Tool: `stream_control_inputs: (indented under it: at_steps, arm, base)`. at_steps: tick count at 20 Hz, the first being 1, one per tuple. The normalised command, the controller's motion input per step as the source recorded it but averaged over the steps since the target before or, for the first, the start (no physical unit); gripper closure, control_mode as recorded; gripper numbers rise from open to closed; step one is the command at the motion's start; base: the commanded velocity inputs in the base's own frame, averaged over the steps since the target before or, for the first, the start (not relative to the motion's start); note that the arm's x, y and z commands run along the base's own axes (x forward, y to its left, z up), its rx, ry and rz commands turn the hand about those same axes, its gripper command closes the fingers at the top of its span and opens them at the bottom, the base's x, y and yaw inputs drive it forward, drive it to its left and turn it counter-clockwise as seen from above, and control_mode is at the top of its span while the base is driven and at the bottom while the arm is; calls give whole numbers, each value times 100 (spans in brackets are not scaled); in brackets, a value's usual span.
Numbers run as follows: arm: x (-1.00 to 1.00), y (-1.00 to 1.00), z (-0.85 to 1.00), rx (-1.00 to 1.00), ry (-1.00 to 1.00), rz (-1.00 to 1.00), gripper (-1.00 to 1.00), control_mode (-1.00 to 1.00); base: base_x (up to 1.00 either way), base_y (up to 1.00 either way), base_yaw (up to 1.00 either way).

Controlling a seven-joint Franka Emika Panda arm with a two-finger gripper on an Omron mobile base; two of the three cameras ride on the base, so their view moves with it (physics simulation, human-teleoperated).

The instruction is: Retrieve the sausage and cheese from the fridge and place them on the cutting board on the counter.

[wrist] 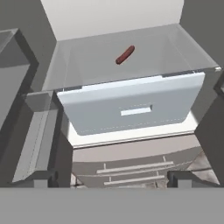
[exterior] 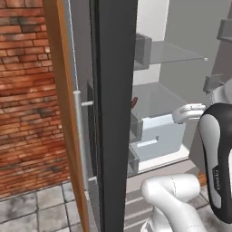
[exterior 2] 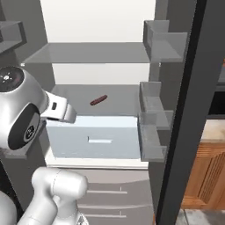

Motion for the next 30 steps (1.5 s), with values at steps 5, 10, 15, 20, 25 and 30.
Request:
stream_control_inputs:
  at_steps: [5,10,15,20,25,30]
  arm:
    - [0,0,0,0,0,0,-100,100]
    - [0,0,0,0,0,0,-100,100]
    - [0,0,0,0,0,0,-100,100]
    - [0,0,0,0,0,0,-100,100]
    - [0,0,0,0,0,0,-100,100]
    - [0,0,0,0,0,0,-100,100]
  base:
    - [77,-63,18]
    - [73,-28,13]
    - [72,-63,2]
    - [63,-56,-4]
    - [66,-52,-5]
    - [39,-50,0]
